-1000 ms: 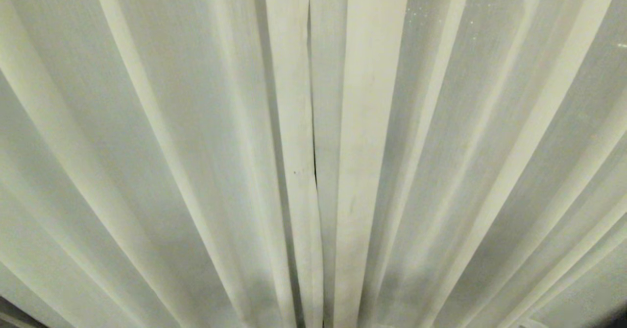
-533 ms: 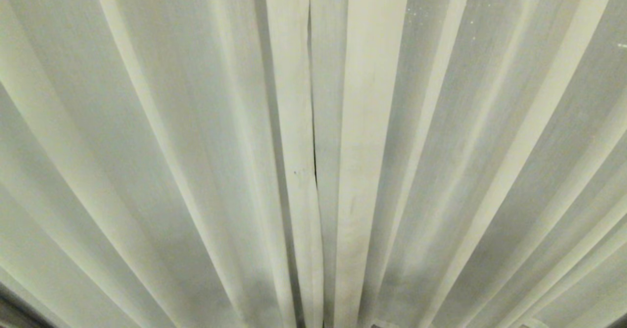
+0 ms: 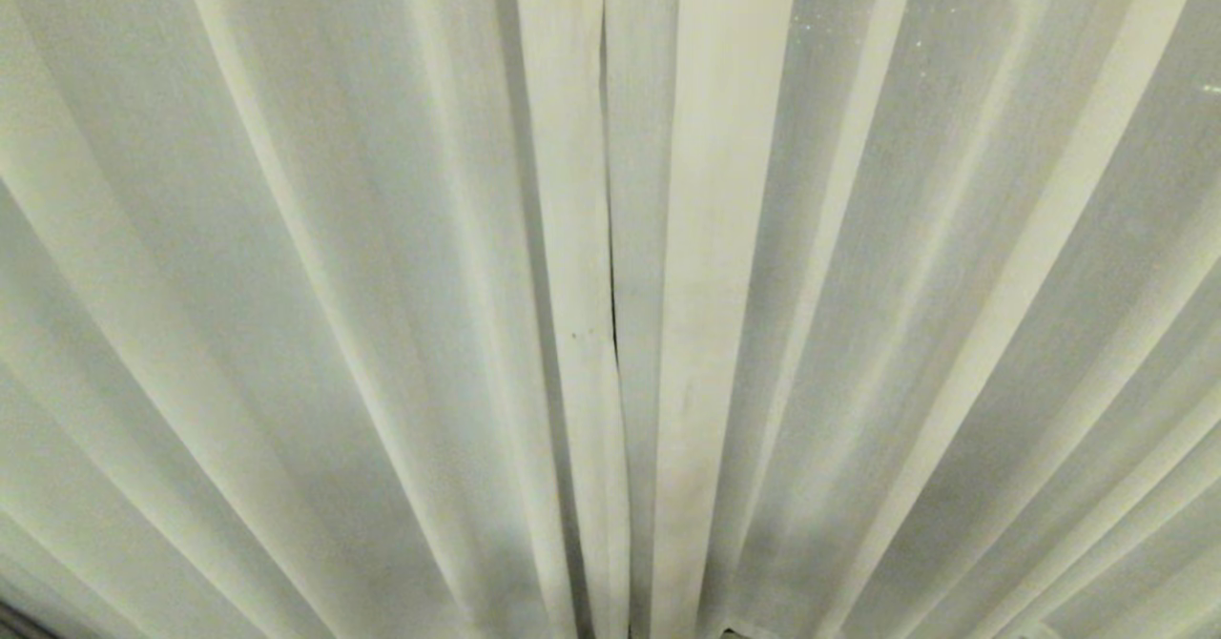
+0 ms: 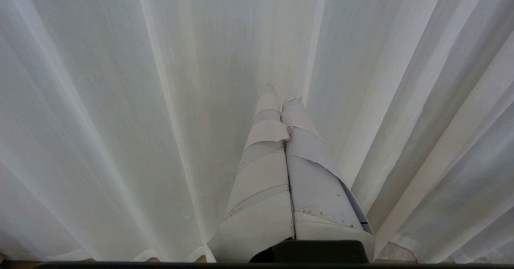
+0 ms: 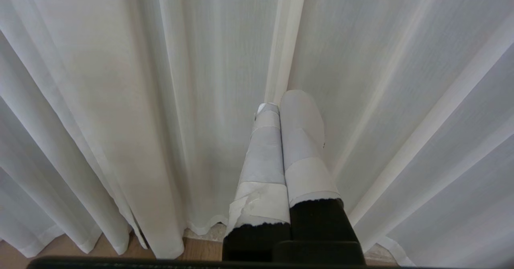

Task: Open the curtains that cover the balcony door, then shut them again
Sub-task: Pull the outer curtains open on both sides

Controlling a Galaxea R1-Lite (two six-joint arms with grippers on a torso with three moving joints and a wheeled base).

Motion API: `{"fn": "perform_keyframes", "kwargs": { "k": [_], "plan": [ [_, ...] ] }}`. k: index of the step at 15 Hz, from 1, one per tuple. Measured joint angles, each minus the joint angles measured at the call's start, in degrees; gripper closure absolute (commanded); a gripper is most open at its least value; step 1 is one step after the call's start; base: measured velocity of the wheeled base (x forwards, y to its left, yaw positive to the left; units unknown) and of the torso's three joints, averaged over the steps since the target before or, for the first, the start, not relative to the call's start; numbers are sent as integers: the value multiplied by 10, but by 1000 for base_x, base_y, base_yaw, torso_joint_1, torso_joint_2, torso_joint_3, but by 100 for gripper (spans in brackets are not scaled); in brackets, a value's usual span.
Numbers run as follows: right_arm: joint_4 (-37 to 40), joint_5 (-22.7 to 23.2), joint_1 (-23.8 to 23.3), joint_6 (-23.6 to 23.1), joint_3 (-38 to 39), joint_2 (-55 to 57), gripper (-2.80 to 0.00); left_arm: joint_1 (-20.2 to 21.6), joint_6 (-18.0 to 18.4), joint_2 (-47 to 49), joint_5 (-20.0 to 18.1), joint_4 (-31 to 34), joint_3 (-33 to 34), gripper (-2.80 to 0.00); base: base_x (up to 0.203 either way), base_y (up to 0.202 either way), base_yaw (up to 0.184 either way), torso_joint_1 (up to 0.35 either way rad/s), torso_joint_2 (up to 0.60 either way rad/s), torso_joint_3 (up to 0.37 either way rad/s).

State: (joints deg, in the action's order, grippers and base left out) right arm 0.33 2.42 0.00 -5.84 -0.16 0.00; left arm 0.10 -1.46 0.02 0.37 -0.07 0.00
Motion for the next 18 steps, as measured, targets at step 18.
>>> {"fn": "perform_keyframes", "kwargs": {
  "k": [18],
  "plan": [
    [0, 0, 0, 0, 0, 0, 0, 0, 1, 0, 0, 1, 0, 0, 0, 0, 0, 0, 0, 0]
  ]
}}
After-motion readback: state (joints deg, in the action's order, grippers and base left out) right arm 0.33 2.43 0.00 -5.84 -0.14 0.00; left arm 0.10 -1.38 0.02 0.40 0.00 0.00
